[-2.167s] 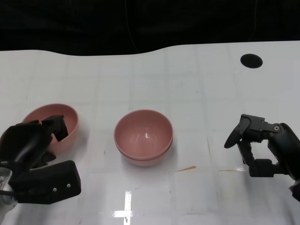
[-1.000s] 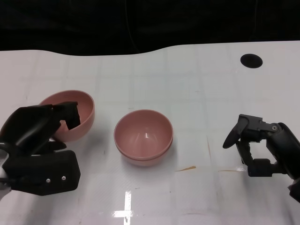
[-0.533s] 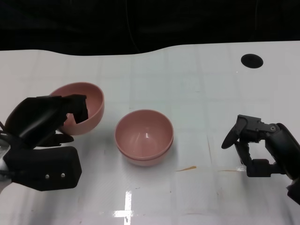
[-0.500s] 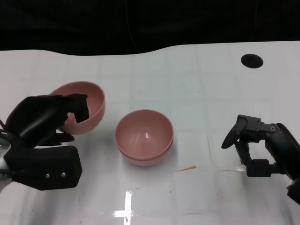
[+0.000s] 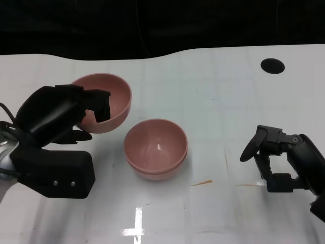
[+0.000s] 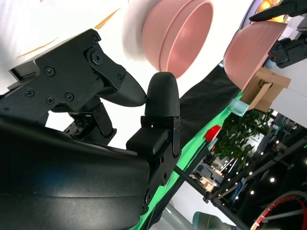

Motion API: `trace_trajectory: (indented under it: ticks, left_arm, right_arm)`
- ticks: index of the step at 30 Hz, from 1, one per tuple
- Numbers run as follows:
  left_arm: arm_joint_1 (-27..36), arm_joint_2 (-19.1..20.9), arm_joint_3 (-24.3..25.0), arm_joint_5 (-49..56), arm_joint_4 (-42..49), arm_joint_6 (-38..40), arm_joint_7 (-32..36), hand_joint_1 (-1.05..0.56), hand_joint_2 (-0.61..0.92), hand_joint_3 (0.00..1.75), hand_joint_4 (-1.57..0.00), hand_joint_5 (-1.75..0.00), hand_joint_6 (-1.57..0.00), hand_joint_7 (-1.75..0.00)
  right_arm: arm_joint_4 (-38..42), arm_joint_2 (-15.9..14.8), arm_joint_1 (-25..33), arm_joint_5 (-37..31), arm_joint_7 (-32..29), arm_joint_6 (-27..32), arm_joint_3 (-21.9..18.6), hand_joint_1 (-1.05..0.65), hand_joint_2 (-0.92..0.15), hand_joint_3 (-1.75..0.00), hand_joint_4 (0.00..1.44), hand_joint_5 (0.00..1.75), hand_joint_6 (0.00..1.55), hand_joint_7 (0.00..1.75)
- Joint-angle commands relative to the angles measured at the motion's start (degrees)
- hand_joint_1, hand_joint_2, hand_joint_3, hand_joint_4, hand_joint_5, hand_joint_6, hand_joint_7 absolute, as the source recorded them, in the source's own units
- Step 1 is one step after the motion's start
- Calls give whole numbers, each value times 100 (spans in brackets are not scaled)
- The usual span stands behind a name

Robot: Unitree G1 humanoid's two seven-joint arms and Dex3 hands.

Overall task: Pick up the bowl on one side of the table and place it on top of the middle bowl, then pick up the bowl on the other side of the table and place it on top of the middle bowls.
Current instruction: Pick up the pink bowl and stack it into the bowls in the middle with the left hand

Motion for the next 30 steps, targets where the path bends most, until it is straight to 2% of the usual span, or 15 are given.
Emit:
trace_trajectory:
  ticks: [1, 9, 12, 15, 20, 22, 24, 27, 30]
  left_arm:
    - [-101, -10, -27, 53, -239, 88, -156, 11, 82, 14, -75, -175, -74, -150]
    - [-93, -70, -39, 101, -628, 283, -379, 12, 82, 14, -76, -175, -71, -157]
    - [-132, -79, -71, 75, -653, 217, -452, 13, 80, 13, -77, -175, -73, -155]
    - [-170, -91, -104, 87, -575, 47, -405, 11, 78, 13, -74, -175, -63, -166]
    - [-180, -148, -147, 103, -577, 49, -467, 8, 78, 13, -72, -175, -58, -172]
    - [-167, -178, -170, 110, -588, 58, -495, 7, 79, 14, -71, -175, -60, -168]
    - [-167, -194, -194, 133, -574, 45, -503, 7, 81, 13, -72, -175, -70, -151]
    - [-183, -216, -246, 189, -567, 116, -565, 6, 82, 11, -73, -175, -75, -140]
    - [-214, -271, -291, 216, -464, 99, -547, 7, 83, 8, -71, -175, -72, -144]
  right_arm:
    - [38, -39, -58, -12, -50, -16, -10, -8, -52, -125, 90, 175, 78, 150]
    - [46, -40, -61, -11, -53, -7, -9, -9, -52, -125, 91, 175, 78, 150]
    - [39, -55, -66, -6, -30, -10, -5, -9, -52, -125, 91, 175, 78, 150]
    - [38, -55, -65, -1, -21, 1, -3, -9, -52, -125, 90, 175, 77, 151]
    - [75, -35, -77, 29, -5, -28, -6, -8, -52, -125, 90, 175, 77, 151]
    - [82, -25, -79, 36, -3, -15, -5, -8, -52, -125, 90, 175, 77, 151]
    - [73, -20, -78, 22, -14, -1, 0, -8, -52, -125, 90, 175, 77, 151]
    - [88, -13, -87, 17, -18, -24, 5, -8, -52, -125, 90, 175, 77, 151]
    - [85, -16, -93, 24, -2, 27, 8, -8, -52, -125, 90, 175, 77, 151]
